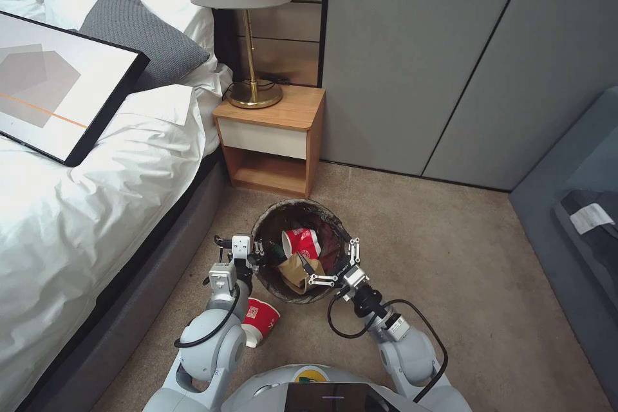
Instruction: Pick up the trash bin, then pick up the garbage from the floor and place it into the trash bin.
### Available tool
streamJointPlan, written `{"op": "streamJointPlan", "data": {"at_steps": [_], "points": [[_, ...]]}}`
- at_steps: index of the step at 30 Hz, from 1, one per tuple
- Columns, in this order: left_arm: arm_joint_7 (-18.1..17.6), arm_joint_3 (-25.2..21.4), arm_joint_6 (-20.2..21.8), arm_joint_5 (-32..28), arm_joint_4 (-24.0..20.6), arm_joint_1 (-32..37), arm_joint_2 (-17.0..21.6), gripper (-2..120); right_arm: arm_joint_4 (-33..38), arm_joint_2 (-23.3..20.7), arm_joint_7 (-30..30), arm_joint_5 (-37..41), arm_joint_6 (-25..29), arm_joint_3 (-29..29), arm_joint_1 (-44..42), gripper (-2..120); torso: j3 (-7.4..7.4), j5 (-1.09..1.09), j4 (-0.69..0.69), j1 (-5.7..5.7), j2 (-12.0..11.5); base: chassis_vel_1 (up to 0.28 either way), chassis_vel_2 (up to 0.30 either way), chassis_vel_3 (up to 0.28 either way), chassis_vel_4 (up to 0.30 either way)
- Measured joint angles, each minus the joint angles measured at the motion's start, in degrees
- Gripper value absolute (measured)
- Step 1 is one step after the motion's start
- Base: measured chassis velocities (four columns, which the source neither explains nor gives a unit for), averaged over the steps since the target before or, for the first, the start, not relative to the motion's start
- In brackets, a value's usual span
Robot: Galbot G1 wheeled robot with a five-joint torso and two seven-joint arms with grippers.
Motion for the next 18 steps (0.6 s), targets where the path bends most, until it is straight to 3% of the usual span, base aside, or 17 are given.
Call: {"op": "streamJointPlan", "data": {"at_steps": [11, 18], "points": [[0.5, -0.4, -0.8, 0.0, 0.0, 0.1, 0.0, 0, 8.5, 1.8, 8.3, -0.8, -1.2, 2.5, -0.7, 100, 0.00, 0.00, 0.00, 0.00, 0.0, 0.000, 0.000, 0.000, 0.000], [0.3, -0.7, -2.5, 0.3, 0.5, 0.2, -0.3, 0, 12.7, 3.4, 17.6, -0.8, -2.0, 5.8, -3.1, 100, 0.00, 0.00, -0.01, 0.00, 0.0, 0.000, 0.000, 0.000, 0.000]]}}
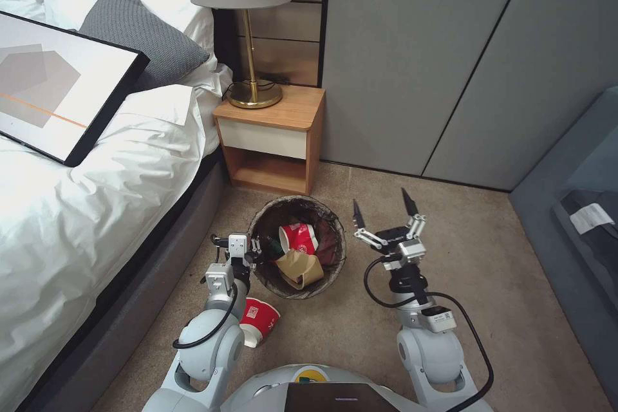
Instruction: Pick up the trash bin, then pick up the garbage from the floor and place it into the trash bin.
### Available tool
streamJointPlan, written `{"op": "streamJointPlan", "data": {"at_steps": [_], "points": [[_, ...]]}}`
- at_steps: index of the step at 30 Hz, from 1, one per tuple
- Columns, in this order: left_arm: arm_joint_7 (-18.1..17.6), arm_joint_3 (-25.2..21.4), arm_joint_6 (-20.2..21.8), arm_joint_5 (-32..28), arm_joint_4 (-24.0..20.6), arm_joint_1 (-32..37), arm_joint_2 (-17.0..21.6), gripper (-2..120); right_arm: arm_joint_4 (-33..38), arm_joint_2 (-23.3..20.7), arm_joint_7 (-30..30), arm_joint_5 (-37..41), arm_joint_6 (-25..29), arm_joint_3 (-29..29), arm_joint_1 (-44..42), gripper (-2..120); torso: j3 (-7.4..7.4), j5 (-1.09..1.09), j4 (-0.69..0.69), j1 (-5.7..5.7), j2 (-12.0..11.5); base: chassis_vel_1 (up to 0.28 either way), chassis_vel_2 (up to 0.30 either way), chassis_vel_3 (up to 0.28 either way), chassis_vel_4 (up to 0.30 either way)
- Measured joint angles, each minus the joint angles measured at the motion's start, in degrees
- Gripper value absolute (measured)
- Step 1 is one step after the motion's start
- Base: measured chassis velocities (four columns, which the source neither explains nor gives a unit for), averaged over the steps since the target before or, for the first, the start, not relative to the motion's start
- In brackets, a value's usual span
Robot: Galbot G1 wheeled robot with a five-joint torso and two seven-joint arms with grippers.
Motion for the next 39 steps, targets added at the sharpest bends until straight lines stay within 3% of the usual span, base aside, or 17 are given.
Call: {"op": "streamJointPlan", "data": {"at_steps": [3, 7, 39], "points": [[0.3, -0.3, -0.9, 0.2, 0.1, 0.1, 0.2, 0, -1.8, 1.1, 8.4, -0.7, -1.8, 1.6, -1.9, 100, 0.00, 0.00, 0.00, 0.00, 0.0, 0.000, 0.000, 0.000, 0.000], [0.4, -0.3, -1.5, 0.1, 0.2, 0.1, 0.2, 0, -5.4, 1.3, 12.6, -0.1, -3.2, 4.2, -2.7, 100, 0.00, 0.00, 0.00, 0.00, 0.0, 0.000, 0.000, 0.000, 0.000], [0.0, -0.3, -1.8, -0.5, -0.2, -0.1, 0.1, 0, -8.8, 1.5, 12.8, 1.6, -2.6, 6.0, -2.3, 100, 0.00, -0.01, 0.00, 0.00, 0.0, 0.000, 0.000, 0.000, 0.000]]}}
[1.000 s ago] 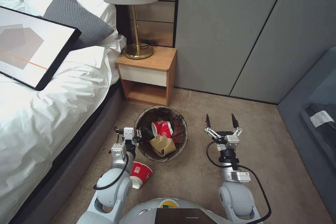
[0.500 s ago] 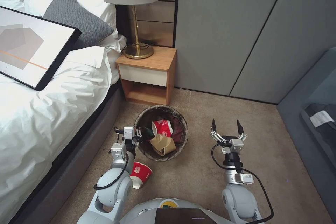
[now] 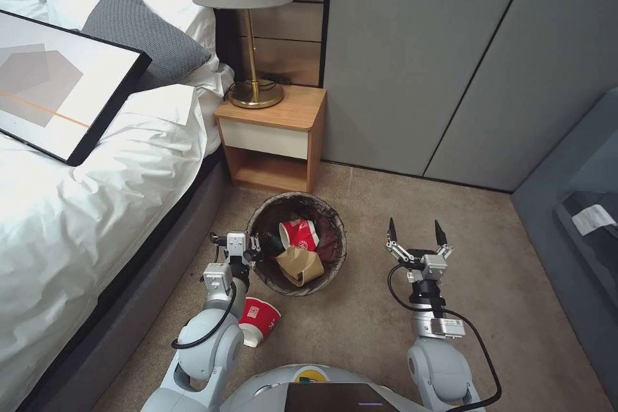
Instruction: Pick up the trash bin, then pick up the garbage from the floor and place it into the trash bin.
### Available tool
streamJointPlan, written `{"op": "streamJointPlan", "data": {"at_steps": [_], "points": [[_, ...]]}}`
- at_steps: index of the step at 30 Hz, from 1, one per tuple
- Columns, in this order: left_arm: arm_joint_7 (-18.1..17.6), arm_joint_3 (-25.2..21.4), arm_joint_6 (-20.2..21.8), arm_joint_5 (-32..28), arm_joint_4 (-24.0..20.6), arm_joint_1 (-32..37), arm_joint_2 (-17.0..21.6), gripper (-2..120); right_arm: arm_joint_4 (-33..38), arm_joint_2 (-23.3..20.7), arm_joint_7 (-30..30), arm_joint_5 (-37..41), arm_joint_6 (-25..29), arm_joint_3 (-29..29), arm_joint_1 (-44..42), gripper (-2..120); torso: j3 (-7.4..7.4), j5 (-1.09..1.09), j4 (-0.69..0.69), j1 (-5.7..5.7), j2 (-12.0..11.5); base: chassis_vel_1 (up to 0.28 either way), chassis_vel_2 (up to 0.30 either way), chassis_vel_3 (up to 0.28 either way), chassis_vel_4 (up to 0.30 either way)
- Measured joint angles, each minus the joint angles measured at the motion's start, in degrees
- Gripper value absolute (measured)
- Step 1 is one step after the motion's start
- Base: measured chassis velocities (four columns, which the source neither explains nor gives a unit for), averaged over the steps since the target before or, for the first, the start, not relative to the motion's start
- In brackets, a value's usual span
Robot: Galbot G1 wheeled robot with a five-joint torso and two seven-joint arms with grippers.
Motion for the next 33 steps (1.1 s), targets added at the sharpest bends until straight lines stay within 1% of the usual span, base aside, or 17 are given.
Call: {"op": "streamJointPlan", "data": {"at_steps": [12, 25, 33], "points": [[0.3, 0.0, 0.0, 0.0, 0.0, 0.0, 0.0, 0, -0.1, 0.1, 0.0, 0.0, 0.0, 0.0, 0.5, 100, 0.00, 0.00, 0.00, 0.00, 0.0, 0.059, 0.060, 0.051, 0.054], [0.9, 0.1, 0.2, 0.1, -0.1, 0.1, 0.0, 0, 0.0, 0.0, -0.2, 0.0, 0.0, 0.1, 0.8, 100, 0.00, 0.02, 0.01, 0.00, 0.0, 0.116, 0.108, 0.111, 0.108], [1.5, 0.0, -0.4, 0.0, 0.0, 0.1, 0.0, 0, 0.0, 0.0, -0.2, 0.0, 0.0, 0.0, 1.0, 100, 0.00, 0.01, 0.03, 0.00, 0.0, 0.127, 0.103, 0.112, 0.114]]}}
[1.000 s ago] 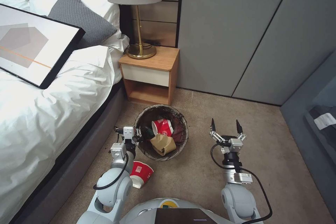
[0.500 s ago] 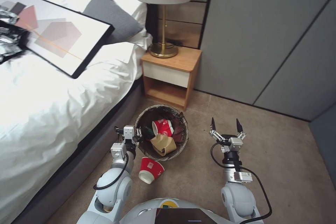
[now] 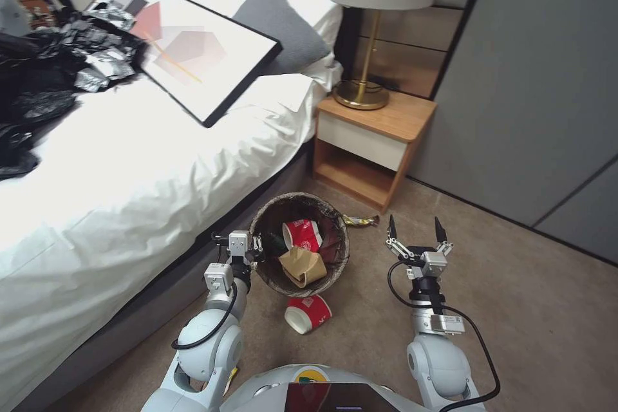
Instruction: Pick up the trash bin, then pick up the garbage from the floor and place it into the trash bin.
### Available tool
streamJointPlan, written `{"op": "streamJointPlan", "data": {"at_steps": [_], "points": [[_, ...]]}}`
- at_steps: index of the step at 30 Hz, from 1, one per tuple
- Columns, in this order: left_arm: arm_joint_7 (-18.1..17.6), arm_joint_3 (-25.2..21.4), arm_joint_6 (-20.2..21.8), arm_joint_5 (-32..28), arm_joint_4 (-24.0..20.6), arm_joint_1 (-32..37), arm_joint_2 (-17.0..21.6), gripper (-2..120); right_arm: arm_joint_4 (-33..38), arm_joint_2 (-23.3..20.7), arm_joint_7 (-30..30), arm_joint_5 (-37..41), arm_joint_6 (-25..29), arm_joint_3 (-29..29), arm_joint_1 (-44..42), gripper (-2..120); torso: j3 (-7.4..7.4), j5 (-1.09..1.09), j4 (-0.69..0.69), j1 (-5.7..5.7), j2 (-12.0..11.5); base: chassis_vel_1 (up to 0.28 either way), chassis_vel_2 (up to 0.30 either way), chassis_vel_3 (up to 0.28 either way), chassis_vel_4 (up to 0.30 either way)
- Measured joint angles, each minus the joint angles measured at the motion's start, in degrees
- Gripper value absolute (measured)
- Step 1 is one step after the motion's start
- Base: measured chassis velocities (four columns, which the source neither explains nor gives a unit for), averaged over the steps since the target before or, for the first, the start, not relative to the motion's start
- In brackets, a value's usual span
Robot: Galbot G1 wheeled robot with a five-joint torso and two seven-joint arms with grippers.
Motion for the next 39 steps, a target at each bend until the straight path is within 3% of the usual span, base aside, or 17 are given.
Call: {"op": "streamJointPlan", "data": {"at_steps": [39], "points": [[-0.1, 0.2, -0.8, 0.1, 0.2, -0.2, 0.2, 0, 0.3, -0.2, -0.4, 0.6, -0.7, -0.5, 0.5, 100, 0.00, -0.01, -0.02, 0.00, 0.0, 0.001, 0.002, 0.003, 0.001]]}}
